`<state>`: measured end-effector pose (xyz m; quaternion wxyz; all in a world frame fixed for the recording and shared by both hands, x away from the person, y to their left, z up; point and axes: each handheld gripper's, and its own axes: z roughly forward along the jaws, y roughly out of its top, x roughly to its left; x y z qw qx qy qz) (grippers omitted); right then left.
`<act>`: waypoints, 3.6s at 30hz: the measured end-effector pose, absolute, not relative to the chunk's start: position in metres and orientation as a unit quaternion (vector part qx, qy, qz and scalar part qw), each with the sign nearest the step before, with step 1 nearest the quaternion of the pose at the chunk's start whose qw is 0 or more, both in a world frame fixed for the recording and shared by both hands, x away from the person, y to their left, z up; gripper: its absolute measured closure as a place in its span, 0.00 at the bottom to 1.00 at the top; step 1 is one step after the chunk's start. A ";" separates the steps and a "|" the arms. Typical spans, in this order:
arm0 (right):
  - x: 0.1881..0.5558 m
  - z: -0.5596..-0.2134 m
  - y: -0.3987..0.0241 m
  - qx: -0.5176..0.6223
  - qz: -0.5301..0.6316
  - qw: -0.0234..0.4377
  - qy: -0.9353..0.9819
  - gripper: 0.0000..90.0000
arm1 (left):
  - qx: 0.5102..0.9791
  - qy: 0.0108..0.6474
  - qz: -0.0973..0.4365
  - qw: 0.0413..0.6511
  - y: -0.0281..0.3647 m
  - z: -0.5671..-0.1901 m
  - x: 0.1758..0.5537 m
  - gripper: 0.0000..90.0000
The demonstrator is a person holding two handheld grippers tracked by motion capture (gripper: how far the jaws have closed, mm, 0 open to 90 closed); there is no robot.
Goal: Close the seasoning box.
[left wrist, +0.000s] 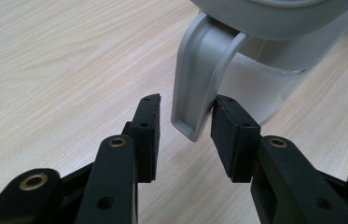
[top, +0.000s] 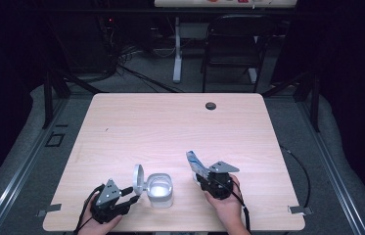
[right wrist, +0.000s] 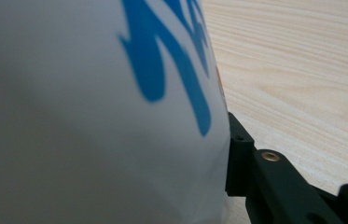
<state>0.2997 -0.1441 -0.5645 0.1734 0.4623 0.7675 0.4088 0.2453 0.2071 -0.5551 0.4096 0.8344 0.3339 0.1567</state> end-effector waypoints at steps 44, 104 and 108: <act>0.283 -0.560 -0.155 0.454 0.435 0.166 0.760 0.53 | 0.829 0.338 0.160 0.415 0.209 -0.553 0.244 0.64; 0.230 -0.552 -0.181 0.419 0.453 0.202 0.761 0.50 | 0.780 0.349 0.186 0.484 0.220 -0.510 0.229 0.85; 0.228 -0.555 -0.181 0.414 0.448 0.202 0.766 0.49 | 0.775 0.352 0.190 0.489 0.218 -0.504 0.227 0.89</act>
